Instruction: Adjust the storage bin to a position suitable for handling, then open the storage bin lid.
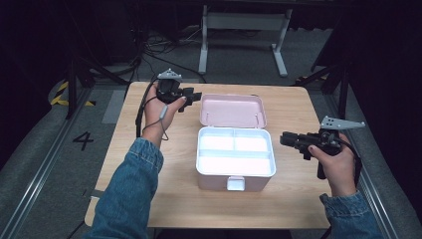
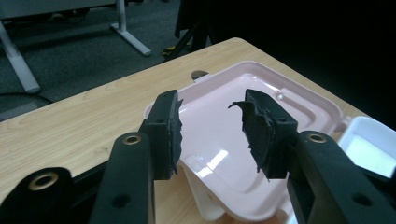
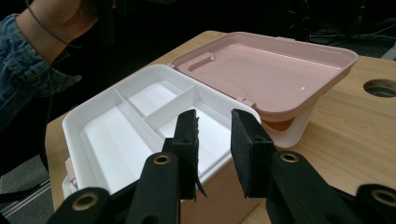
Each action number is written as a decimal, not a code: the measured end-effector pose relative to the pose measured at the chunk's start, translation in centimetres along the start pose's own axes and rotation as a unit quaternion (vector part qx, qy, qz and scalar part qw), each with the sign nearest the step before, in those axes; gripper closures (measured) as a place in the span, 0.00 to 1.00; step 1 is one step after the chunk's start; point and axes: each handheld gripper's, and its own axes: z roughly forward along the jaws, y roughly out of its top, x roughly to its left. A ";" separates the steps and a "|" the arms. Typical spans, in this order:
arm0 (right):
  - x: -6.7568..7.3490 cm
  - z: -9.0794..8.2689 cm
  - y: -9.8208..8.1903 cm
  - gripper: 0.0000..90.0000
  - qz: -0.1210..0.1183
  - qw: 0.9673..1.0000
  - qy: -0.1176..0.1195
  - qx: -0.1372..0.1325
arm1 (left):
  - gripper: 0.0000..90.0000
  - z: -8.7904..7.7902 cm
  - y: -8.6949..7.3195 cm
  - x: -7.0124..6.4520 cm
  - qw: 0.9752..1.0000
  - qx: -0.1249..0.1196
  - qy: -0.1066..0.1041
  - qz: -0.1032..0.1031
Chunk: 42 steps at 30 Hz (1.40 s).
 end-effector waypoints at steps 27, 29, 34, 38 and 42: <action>-1.7 -0.1 0.4 0.80 0.006 1.000 -0.017 0.004 | 0.54 -10.4 -5.4 -3.7 0.996 0.024 0.055 0.065; -1.7 -0.3 0.4 0.80 0.006 1.000 -0.019 0.006 | 0.54 -11.1 -6.3 -3.8 0.995 0.031 0.067 0.067; -1.7 -0.6 0.3 0.80 0.003 1.000 -0.025 0.009 | 0.51 -12.1 -8.3 -3.9 0.993 0.044 0.078 0.071; -2.0 -0.7 0.1 0.80 0.006 0.999 -0.033 0.013 | 0.50 -12.5 -10.1 -3.6 0.993 0.051 0.081 0.065; -2.1 -0.7 -0.1 0.79 0.007 0.999 -0.037 0.019 | 0.48 -13.0 -11.9 -3.2 0.993 0.059 0.081 0.058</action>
